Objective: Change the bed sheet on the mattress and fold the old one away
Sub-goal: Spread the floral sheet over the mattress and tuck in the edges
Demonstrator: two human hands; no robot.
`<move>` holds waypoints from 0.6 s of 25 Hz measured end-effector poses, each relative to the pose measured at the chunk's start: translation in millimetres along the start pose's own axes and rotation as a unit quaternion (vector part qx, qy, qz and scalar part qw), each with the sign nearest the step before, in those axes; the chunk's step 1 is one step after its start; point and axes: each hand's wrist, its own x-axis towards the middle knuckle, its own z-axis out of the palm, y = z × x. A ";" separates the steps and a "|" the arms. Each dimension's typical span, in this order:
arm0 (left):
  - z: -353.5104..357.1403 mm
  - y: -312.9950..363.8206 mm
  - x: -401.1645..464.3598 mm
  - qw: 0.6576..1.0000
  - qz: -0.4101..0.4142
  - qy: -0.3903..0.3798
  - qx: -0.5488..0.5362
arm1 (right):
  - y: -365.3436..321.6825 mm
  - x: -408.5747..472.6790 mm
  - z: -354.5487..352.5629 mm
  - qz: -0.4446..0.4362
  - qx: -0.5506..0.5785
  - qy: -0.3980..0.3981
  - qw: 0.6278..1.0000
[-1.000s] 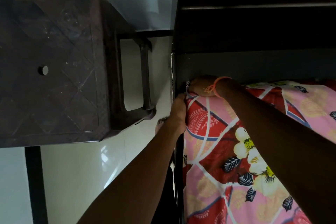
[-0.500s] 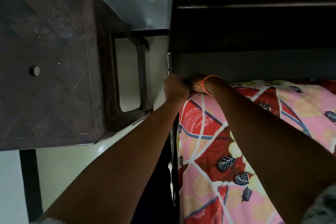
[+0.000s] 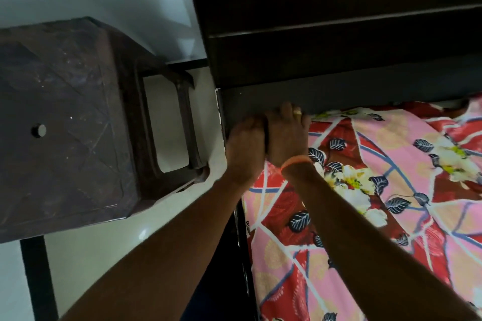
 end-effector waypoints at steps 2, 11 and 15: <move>9.2 25.8 -37.5 0.993 0.106 -0.011 0.042 | 25.4 -53.6 1.7 0.072 0.048 0.063 0.994; -46.1 84.1 -149.4 0.947 0.018 -0.311 0.082 | 78.2 -255.0 -27.8 0.232 0.239 -0.211 0.919; -115.8 115.6 -174.1 0.963 -0.006 -0.267 0.031 | 70.6 -310.0 -87.7 0.340 0.357 -0.180 0.851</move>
